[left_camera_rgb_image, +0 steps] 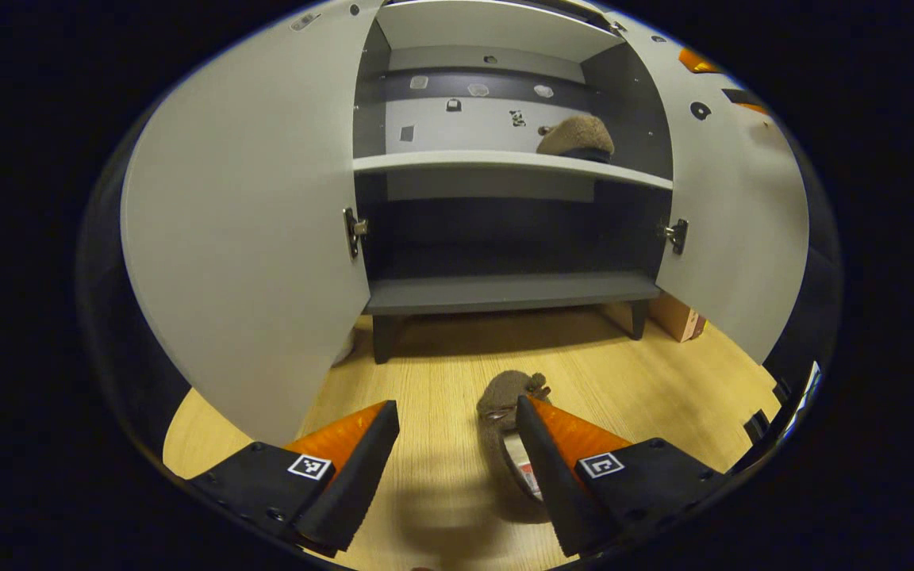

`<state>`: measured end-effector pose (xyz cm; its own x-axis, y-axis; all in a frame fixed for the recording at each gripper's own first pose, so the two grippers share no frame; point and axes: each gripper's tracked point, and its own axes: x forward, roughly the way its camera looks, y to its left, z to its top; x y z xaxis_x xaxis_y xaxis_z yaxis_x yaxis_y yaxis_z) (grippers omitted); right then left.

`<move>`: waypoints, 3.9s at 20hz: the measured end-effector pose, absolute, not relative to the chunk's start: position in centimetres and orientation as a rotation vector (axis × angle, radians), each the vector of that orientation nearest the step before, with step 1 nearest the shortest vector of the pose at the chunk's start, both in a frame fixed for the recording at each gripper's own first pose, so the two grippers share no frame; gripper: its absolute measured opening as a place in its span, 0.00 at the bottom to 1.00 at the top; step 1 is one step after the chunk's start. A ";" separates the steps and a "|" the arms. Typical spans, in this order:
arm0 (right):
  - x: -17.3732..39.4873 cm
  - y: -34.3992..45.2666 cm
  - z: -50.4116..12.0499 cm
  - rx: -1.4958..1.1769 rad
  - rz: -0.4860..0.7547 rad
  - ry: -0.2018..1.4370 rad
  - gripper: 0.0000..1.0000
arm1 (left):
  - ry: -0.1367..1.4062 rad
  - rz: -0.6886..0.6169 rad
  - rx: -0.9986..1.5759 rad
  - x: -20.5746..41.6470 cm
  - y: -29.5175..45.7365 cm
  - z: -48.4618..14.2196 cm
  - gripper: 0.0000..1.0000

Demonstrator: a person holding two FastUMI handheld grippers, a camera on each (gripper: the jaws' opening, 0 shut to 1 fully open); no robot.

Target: Grab one shoe with the right hand and put it into the shoe cabinet, grab the other shoe with the left hand and put it into the shoe cabinet; then close the right door with the right hand and the left door with the left hand.

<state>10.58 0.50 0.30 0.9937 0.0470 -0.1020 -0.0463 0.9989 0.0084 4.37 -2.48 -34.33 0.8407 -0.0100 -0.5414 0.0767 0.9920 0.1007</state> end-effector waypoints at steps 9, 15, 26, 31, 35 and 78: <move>9.4 -0.3 -1.5 0.031 0.029 0.134 0.93 | 0.782 -0.070 0.032 3.6 -2.9 -41.6 0.98; 9.1 -1.2 -1.7 0.045 0.004 0.133 0.93 | 0.858 -0.141 -0.023 4.0 -5.1 -44.2 0.62; 8.7 -0.5 -0.8 0.037 0.023 0.096 0.93 | 0.966 -0.159 0.003 4.7 -4.2 -40.9 0.07; 8.3 0.5 -0.8 0.029 0.058 0.091 0.93 | 0.922 -0.188 -0.089 3.8 -4.1 -32.2 0.07; 7.5 0.8 -1.1 0.015 0.079 0.091 0.93 | 0.821 -0.217 -0.094 5.2 -4.6 -24.5 0.07; 3.6 -9.9 -3.8 0.134 -0.082 0.131 0.93 | 0.436 -0.051 0.015 40.6 -5.6 -5.8 0.27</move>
